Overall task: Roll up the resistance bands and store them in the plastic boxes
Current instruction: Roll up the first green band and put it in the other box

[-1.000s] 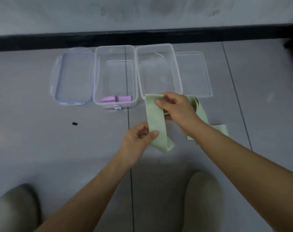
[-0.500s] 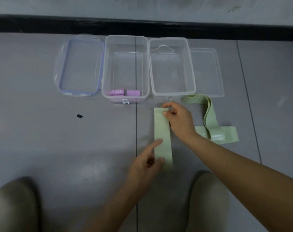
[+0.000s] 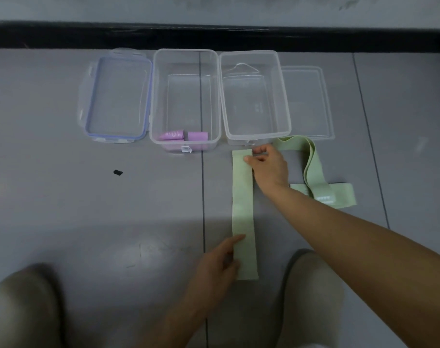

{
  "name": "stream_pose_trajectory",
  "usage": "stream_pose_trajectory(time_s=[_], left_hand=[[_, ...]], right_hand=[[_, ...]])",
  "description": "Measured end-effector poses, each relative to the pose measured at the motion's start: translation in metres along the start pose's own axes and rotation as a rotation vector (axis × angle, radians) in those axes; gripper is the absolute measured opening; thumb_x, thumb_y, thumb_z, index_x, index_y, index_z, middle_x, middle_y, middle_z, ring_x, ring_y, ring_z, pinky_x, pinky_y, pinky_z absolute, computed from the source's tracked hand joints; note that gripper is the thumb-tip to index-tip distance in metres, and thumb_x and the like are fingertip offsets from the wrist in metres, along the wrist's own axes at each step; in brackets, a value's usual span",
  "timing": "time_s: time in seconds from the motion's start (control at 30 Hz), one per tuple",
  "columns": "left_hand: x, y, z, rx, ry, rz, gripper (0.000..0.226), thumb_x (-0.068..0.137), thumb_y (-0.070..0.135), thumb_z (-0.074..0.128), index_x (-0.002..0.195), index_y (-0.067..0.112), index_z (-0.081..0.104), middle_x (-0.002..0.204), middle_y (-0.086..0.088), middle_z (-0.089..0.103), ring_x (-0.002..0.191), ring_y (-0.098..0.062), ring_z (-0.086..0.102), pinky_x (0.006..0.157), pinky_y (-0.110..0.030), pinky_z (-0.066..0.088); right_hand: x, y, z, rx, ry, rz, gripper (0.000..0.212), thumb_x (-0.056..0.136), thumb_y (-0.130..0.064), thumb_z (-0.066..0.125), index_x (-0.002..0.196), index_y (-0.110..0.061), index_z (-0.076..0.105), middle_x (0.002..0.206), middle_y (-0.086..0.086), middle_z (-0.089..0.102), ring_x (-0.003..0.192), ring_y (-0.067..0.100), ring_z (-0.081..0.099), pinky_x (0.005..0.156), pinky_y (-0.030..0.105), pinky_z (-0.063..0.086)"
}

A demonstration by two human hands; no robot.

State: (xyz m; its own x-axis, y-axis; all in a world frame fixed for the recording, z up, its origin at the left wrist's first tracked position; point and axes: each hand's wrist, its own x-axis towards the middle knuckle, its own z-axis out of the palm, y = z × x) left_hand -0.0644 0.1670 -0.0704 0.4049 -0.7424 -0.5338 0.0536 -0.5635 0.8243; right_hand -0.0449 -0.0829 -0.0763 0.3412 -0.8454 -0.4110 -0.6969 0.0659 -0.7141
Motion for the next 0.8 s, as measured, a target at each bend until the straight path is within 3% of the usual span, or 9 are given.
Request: stream_pose_trajectory(time_s=[0.13,0.23,0.33,0.4,0.47,0.6,0.7,0.8], left_hand=[[-0.002,-0.015,0.005,0.264,0.112,0.075,0.038,0.09,0.017,0.063,0.122,0.038,0.058,0.09,0.02,0.059,0.076,0.005,0.056,0.068,-0.007,0.038],[-0.004,-0.02,0.005,0.484,0.113,0.105,0.034,0.091,0.03,0.06,0.124,0.036,0.053,0.106,0.016,0.06,0.085,-0.002,0.059,0.074,-0.016,0.045],[-0.005,-0.019,0.006,0.563,0.077,0.132,0.031,0.091,0.04,0.055,0.121,0.037,0.048,0.093,0.012,0.061,0.085,-0.013,0.061,0.072,-0.028,0.047],[-0.006,-0.018,0.007,0.58,0.052,0.18,0.025,0.092,0.042,0.053,0.115,0.036,0.046,0.083,0.012,0.056,0.077,-0.012,0.06,0.066,-0.028,0.046],[-0.007,-0.017,0.008,0.629,0.044,0.232,0.021,0.093,0.044,0.05,0.112,0.036,0.046,0.083,0.01,0.059,0.075,-0.012,0.06,0.06,-0.024,0.04],[-0.011,-0.018,0.011,0.749,0.088,0.253,0.017,0.093,0.046,0.052,0.106,0.035,0.05,0.095,0.011,0.061,0.08,-0.012,0.061,0.06,-0.02,0.033],[-0.013,-0.028,0.011,0.796,0.052,0.282,0.015,0.091,0.04,0.054,0.104,0.035,0.05,0.104,0.012,0.056,0.085,-0.013,0.06,0.063,-0.023,0.042],[-0.013,-0.035,0.011,0.812,0.022,0.339,0.021,0.084,0.032,0.065,0.101,0.033,0.053,0.098,0.009,0.056,0.08,-0.013,0.06,0.062,-0.023,0.046]], right_hand=[[-0.009,0.013,-0.011,-0.096,-0.009,-0.098,0.025,0.084,-0.033,0.074,0.098,-0.024,0.055,0.089,-0.009,0.061,0.079,0.009,0.058,0.077,0.031,0.046],[-0.033,0.032,-0.025,-0.252,-0.062,-0.202,0.018,0.088,-0.031,0.068,0.098,-0.025,0.054,0.096,-0.007,0.06,0.081,0.01,0.058,0.075,0.031,0.047],[-0.077,0.053,-0.04,-0.402,-0.336,-0.331,0.005,0.091,-0.03,0.062,0.092,-0.026,0.061,0.087,-0.01,0.063,0.079,0.008,0.058,0.075,0.032,0.05],[-0.112,0.071,-0.042,-0.558,-0.552,-0.472,0.012,0.093,-0.036,0.058,0.098,-0.028,0.065,0.095,-0.008,0.065,0.087,0.01,0.058,0.078,0.031,0.049],[-0.139,0.092,-0.04,-0.666,-0.644,-0.611,0.021,0.093,-0.039,0.055,0.11,-0.028,0.063,0.109,-0.005,0.063,0.099,0.015,0.056,0.082,0.032,0.047],[-0.162,0.118,-0.033,-0.777,-0.586,-0.776,0.034,0.084,-0.039,0.061,0.115,-0.025,0.052,0.108,-0.001,0.053,0.096,0.021,0.055,0.073,0.034,0.048],[-0.17,0.122,-0.031,-0.79,-0.547,-0.865,0.031,0.081,-0.036,0.065,0.109,-0.026,0.054,0.104,-0.003,0.055,0.092,0.019,0.055,0.069,0.032,0.05],[-0.175,0.125,-0.028,-0.82,-0.467,-0.88,0.025,0.075,-0.034,0.071,0.096,-0.028,0.06,0.095,-0.005,0.056,0.085,0.015,0.057,0.062,0.027,0.049]])
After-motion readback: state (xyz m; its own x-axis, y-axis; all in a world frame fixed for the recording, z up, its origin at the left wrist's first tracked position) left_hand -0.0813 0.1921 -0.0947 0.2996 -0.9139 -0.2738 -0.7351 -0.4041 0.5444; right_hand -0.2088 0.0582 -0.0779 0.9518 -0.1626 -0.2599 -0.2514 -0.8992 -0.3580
